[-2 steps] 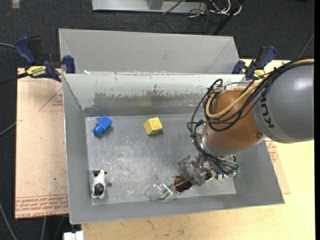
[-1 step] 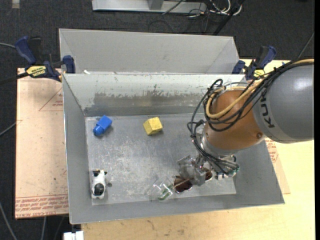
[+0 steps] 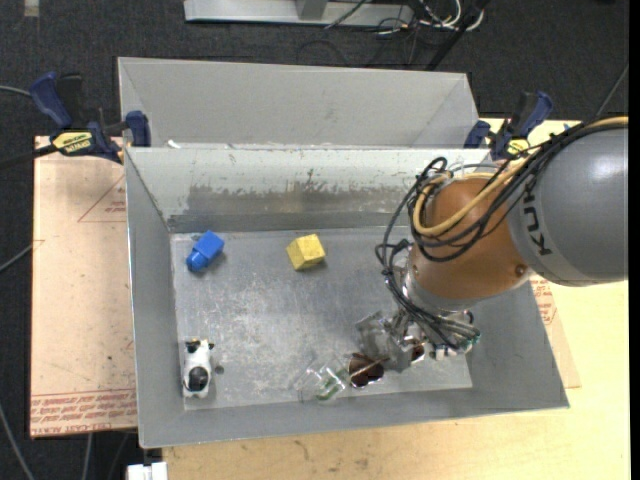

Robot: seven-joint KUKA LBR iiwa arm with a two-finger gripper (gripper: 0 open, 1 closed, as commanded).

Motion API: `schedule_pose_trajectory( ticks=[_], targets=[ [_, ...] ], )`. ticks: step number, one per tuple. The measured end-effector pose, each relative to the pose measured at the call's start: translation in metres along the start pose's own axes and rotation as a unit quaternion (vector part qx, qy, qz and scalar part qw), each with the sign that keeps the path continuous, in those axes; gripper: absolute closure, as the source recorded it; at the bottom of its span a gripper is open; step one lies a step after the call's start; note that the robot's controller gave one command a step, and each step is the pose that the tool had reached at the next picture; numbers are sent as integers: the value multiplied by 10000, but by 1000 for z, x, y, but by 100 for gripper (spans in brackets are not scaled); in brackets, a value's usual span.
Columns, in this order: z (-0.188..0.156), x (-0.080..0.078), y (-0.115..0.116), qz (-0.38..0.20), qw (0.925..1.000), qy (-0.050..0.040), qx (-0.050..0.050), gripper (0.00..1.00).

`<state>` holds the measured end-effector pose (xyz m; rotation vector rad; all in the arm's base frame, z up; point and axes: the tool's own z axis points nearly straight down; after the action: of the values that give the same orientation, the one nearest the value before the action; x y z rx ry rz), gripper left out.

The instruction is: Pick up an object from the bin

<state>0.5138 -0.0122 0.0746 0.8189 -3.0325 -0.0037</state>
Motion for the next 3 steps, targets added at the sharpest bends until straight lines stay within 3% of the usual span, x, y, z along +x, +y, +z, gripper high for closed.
schedule_pose_trajectory(
  ticks=[1,3],
  targets=[
    [-19,2,1,7,10000,31,-21,100],
    [-64,0,1,11,10000,-6,5,100]
  ],
)
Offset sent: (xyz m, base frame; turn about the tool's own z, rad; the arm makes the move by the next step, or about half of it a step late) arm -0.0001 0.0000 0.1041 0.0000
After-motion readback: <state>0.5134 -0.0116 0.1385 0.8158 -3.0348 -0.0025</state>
